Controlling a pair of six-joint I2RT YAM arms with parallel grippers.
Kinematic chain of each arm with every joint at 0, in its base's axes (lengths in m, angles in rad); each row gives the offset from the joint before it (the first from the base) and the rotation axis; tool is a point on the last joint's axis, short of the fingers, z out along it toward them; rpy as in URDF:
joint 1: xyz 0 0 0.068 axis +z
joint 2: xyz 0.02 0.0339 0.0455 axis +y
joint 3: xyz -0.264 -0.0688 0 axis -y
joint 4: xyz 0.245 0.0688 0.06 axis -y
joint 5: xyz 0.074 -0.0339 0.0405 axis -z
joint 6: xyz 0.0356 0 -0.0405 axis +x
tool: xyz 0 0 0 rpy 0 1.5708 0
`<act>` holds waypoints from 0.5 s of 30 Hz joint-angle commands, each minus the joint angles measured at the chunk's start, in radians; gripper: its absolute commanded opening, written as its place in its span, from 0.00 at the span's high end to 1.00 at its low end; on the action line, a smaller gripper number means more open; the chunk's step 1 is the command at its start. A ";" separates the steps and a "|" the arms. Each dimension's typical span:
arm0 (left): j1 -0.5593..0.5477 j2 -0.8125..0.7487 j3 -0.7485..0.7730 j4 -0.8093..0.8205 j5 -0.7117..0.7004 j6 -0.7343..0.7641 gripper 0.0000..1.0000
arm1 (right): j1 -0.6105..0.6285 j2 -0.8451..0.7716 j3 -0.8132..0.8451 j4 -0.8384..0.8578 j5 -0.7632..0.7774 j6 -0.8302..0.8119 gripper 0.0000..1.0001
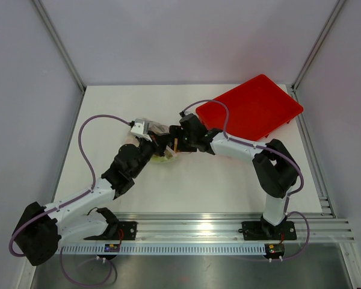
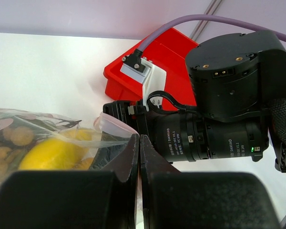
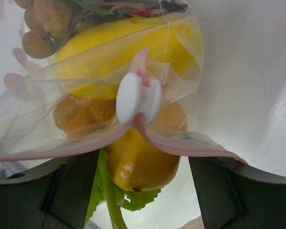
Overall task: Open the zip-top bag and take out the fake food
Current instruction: Pick up the fake fruit from the zipper food storage bag.
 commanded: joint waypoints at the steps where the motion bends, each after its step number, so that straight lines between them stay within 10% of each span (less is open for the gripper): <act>1: -0.002 -0.041 0.020 0.079 -0.008 0.010 1.00 | 0.010 0.008 0.039 -0.027 0.033 -0.021 0.19; 15: 0.003 -0.021 0.009 0.055 -0.080 -0.039 1.00 | 0.008 -0.047 -0.013 0.050 -0.041 0.012 0.34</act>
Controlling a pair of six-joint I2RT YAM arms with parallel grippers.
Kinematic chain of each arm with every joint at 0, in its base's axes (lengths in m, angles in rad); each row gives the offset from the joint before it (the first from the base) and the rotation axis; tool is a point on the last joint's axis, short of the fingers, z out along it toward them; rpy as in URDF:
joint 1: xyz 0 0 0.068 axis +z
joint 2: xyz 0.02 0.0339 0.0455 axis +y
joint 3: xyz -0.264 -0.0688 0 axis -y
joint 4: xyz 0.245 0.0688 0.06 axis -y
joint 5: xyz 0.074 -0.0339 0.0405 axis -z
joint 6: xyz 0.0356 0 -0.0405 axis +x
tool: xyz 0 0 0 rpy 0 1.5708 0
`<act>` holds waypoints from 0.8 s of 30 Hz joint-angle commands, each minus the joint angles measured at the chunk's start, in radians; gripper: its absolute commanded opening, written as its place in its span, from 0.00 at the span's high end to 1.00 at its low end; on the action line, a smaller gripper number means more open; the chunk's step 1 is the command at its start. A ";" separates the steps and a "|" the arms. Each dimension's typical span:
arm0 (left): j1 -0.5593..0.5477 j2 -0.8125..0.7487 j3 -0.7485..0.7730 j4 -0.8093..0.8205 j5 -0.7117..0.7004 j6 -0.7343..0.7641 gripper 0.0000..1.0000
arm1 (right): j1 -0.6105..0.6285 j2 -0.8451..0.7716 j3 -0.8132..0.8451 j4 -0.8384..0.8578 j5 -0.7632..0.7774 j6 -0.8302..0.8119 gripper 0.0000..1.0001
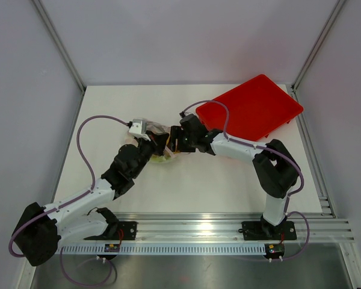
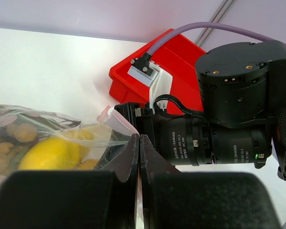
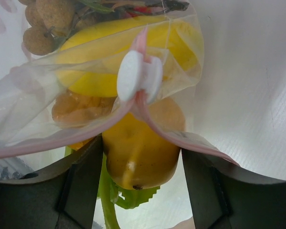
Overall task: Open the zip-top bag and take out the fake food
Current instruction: Pick up the fake fruit from the zipper food storage bag.
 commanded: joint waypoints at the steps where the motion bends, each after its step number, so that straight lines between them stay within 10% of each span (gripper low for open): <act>1: 0.003 -0.010 0.014 0.058 -0.038 -0.010 1.00 | 0.008 -0.052 -0.024 0.069 -0.034 0.013 0.34; 24: 0.003 0.019 0.031 0.006 -0.135 -0.016 1.00 | -0.039 -0.232 -0.151 0.192 -0.049 0.042 0.37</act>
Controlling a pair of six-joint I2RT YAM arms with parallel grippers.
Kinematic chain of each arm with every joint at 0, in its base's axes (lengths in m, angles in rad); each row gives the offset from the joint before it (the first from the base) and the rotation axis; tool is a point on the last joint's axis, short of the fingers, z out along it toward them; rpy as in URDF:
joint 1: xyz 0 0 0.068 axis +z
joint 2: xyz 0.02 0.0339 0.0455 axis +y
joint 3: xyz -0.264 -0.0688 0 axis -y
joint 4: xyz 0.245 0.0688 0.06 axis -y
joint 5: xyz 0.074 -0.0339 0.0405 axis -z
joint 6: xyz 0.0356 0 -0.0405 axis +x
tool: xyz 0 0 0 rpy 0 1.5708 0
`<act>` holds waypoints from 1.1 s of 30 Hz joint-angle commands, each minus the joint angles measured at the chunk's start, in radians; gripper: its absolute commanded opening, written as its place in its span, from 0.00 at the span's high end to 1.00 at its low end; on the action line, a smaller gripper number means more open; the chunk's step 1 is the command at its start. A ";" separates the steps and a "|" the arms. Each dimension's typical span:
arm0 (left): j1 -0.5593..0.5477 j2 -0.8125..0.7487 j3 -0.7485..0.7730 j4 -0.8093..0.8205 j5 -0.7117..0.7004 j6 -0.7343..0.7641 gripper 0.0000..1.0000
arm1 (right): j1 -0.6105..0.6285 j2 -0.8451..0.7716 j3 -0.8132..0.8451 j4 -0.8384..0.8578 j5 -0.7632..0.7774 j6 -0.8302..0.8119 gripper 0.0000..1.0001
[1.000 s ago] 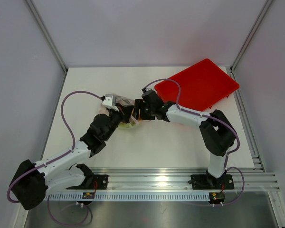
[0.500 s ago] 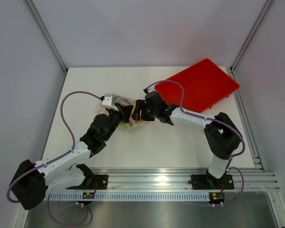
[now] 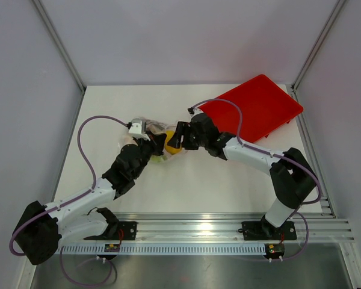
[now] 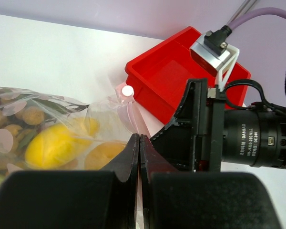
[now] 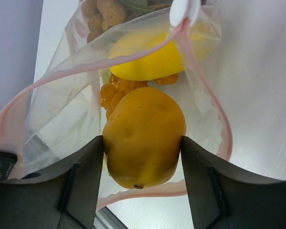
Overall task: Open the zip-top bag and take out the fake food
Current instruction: Pick up the fake fruit from the zipper food storage bag, then place the fake fruit in the bin.
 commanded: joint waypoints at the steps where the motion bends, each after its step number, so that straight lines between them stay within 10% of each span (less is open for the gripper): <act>1: 0.003 0.005 0.032 0.036 -0.073 -0.001 1.00 | -0.020 -0.074 -0.005 0.025 0.003 0.006 0.37; 19: 0.004 0.046 0.085 -0.076 -0.185 -0.030 1.00 | -0.143 -0.275 -0.109 0.024 0.036 0.023 0.39; 33: 0.004 0.022 0.079 -0.086 -0.169 -0.048 1.00 | -0.232 -0.364 -0.163 -0.053 0.406 -0.007 0.39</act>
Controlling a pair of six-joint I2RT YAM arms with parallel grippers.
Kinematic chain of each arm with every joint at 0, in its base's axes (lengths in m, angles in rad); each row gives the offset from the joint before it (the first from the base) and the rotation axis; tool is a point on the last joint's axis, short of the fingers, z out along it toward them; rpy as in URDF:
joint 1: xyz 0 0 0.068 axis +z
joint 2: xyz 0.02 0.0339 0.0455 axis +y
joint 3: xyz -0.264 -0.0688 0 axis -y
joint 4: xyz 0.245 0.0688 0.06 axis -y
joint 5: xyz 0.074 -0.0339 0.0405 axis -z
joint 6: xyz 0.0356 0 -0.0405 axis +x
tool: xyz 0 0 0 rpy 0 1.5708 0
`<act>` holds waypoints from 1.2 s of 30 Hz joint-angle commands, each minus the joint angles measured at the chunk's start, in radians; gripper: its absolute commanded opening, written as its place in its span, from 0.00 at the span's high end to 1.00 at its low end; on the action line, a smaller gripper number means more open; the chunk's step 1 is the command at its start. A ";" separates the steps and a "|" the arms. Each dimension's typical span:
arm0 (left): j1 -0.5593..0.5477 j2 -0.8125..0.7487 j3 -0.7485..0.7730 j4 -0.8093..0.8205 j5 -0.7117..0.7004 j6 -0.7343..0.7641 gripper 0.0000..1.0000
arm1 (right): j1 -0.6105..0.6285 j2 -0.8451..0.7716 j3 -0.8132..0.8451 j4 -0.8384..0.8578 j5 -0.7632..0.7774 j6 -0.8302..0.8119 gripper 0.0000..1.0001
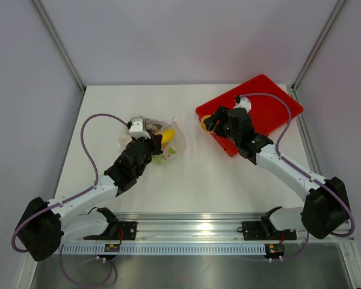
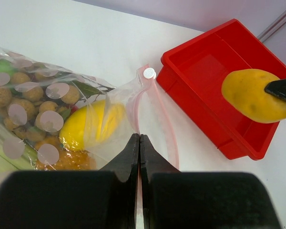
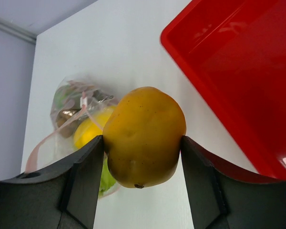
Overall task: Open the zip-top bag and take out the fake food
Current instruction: Place the fake fruit in the bin.
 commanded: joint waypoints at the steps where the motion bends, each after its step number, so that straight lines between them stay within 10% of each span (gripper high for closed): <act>1: 0.004 -0.025 0.035 0.044 -0.029 -0.013 1.00 | -0.031 0.003 -0.005 -0.014 0.131 -0.022 0.39; 23: 0.004 -0.010 0.041 0.012 -0.059 -0.066 1.00 | -0.146 0.285 0.078 -0.099 0.326 -0.057 0.34; 36: 0.004 -0.023 0.024 0.026 -0.041 -0.109 1.00 | -0.147 0.236 0.095 -0.161 0.266 -0.063 0.03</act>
